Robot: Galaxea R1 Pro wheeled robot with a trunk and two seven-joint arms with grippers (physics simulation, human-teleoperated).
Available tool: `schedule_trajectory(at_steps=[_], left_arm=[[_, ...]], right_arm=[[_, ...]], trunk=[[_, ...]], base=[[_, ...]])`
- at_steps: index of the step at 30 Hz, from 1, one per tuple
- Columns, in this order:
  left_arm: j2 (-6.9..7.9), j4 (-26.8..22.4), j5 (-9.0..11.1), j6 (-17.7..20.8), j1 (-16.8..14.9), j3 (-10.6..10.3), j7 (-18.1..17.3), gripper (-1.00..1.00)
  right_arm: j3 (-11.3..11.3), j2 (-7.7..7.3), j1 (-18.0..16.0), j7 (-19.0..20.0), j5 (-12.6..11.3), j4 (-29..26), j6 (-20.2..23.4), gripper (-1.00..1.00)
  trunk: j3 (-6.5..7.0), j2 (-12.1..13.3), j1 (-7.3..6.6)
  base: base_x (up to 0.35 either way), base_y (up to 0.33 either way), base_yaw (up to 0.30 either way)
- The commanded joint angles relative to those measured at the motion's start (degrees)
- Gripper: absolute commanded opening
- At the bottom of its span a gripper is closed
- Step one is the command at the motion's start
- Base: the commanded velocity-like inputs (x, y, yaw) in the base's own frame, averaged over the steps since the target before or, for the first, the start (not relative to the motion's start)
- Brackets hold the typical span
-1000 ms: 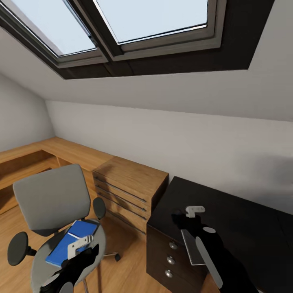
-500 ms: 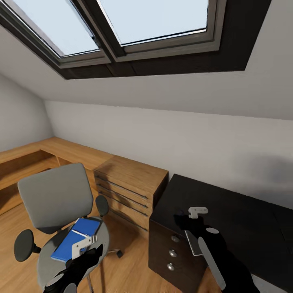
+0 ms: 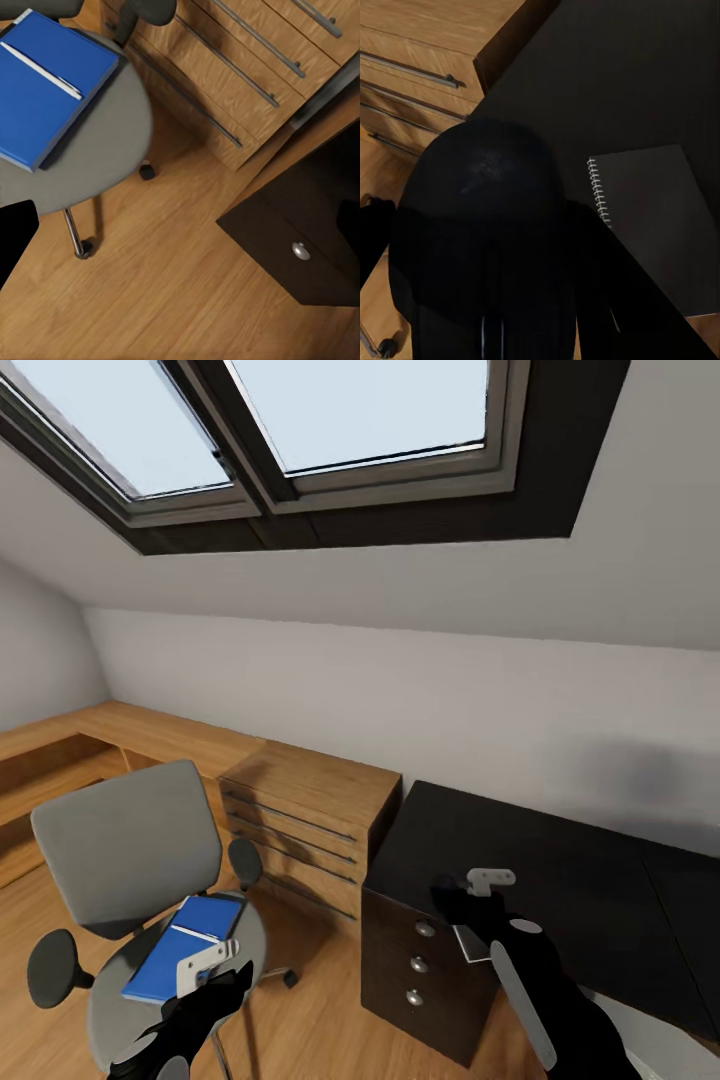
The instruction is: In the bedroom, organize the workspace by keeping the computer under the desk, ensuring the monitor is on the desk, placing the keyboard on the desk next to the monitor, placing the mouse on the desk next to the keyboard, moving the folder from the swivel chair onto the desk next to the mouse, stacking the notebook on top of the folder with the pen on top of the notebook, and positioning the swivel chair next to the desk.
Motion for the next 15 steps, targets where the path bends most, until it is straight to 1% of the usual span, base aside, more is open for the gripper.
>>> schedule_trajectory(at_steps=[1,4,7,12,15], left_arm=[[0.0,-0.1,0.6,0.1,0.0,0.0,0.5,1.0],[0.0,-0.1,0.6,0.1,0.0,0.0,0.5,1.0],[0.0,-0.1,0.6,0.1,0.0,0.0,0.5,1.0],[0.0,-0.1,0.6,0.1,0.0,0.0,0.5,1.0],[0.0,0.1,0.7,0.2,0.0,-0.1,0.5,1.0]], right_arm=[[0.2,-0.07,0.0,-0.7,-0.8,-0.1,0.2,-1.0],[0.2,-0.06,0.0,-0.7,-0.8,-0.1,0.2,-1.0],[0.1,-0.06,0.0,-0.7,-0.8,0.0,0.2,-1.0],[0.0,-0.06,0.0,-0.7,-0.8,0.0,0.2,-1.0],[0.0,-0.06,0.0,-0.7,-0.8,-0.1,0.2,-1.0]], trunk=[[-0.11,-0.1,0.03],[-0.11,-0.1,0.03],[-0.11,-0.1,0.03],[-0.11,-0.1,0.03],[-0.11,-0.1,0.03]], base=[[-0.002,0.002,-0.003],[-0.022,0.034,-0.003],[-0.085,0.203,-0.113],[-0.02,0.285,-0.234],[0.003,0.144,-0.263]])
